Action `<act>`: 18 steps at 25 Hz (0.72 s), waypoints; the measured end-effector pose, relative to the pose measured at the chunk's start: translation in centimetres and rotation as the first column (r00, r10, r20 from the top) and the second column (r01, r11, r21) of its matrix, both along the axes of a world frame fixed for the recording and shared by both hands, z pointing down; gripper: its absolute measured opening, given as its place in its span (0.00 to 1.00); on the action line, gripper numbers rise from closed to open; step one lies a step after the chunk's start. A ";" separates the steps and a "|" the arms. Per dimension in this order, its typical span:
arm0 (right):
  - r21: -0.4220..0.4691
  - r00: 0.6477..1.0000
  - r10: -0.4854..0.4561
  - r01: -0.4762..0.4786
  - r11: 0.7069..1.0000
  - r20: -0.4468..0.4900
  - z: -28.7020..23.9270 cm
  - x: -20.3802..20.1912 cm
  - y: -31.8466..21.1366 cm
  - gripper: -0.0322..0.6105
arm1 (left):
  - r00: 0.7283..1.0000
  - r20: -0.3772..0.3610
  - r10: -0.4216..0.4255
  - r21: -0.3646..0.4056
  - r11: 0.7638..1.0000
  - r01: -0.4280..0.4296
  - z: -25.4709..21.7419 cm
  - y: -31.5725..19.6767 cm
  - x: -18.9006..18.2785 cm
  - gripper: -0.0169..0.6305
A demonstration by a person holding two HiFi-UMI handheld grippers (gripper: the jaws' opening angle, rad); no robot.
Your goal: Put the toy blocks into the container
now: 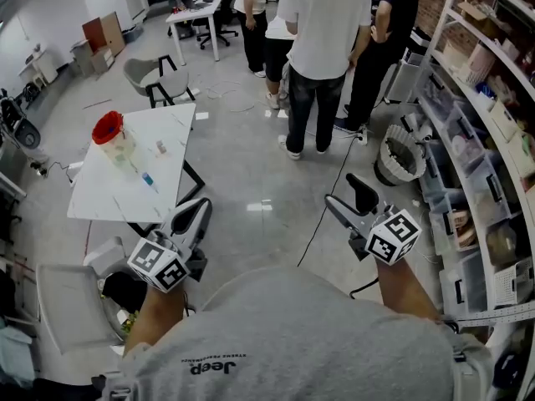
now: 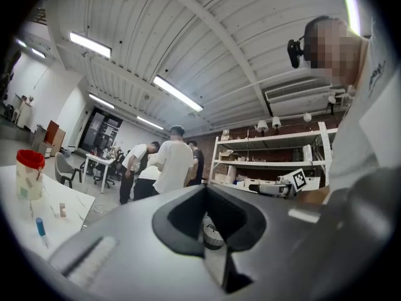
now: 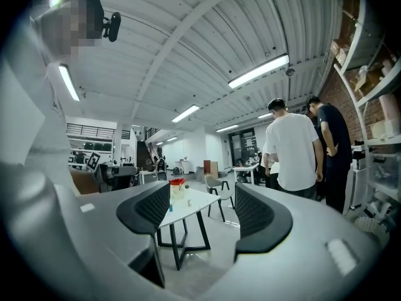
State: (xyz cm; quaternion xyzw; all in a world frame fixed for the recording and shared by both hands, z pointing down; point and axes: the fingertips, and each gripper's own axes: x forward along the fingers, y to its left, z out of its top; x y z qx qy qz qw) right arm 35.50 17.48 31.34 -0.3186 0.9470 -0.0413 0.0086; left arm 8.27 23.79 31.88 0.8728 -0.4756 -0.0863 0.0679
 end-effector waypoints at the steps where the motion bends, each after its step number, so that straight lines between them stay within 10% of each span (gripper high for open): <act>1: 0.001 1.000 -0.005 0.005 1.000 0.000 0.0 0.4 0.0 0.52 | 1.000 -0.001 -0.005 -0.004 1.000 0.005 0.0 0.1 0.5 0.11; 18: -0.008 0.997 -0.067 0.068 0.998 0.040 1.9 6.6 -3.4 0.52 | 0.999 0.007 -0.043 -0.076 0.996 0.044 1.6 -1.9 7.9 0.12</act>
